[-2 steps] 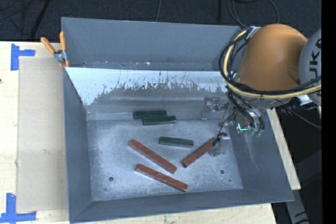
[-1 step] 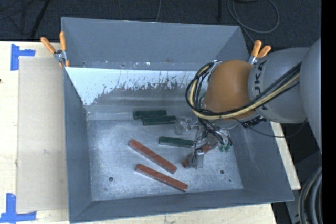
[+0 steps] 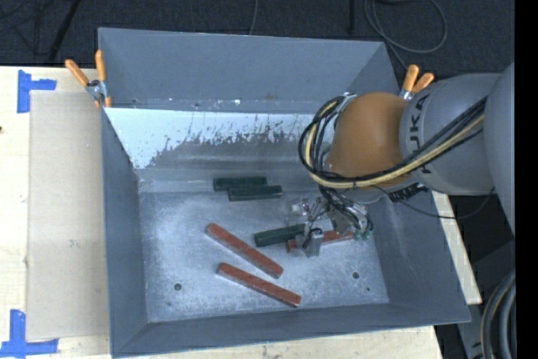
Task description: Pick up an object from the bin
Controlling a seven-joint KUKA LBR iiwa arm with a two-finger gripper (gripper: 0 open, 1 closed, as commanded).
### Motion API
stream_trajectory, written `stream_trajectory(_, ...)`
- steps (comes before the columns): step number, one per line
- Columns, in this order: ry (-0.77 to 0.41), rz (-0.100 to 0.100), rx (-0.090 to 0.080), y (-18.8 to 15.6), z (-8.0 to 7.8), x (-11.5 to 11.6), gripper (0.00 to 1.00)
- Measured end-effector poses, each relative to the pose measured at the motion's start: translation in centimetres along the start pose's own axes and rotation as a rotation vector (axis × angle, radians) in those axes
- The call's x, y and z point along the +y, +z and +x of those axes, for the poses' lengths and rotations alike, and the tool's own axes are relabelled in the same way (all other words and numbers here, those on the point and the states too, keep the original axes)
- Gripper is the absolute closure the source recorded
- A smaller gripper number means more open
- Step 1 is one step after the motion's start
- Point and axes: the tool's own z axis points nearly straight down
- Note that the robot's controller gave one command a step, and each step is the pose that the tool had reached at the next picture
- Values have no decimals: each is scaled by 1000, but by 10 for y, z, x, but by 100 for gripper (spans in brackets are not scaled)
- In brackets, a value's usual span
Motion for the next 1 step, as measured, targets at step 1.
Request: stream_trajectory(1, 49, 2, -16, -142, -4, -21, 100)
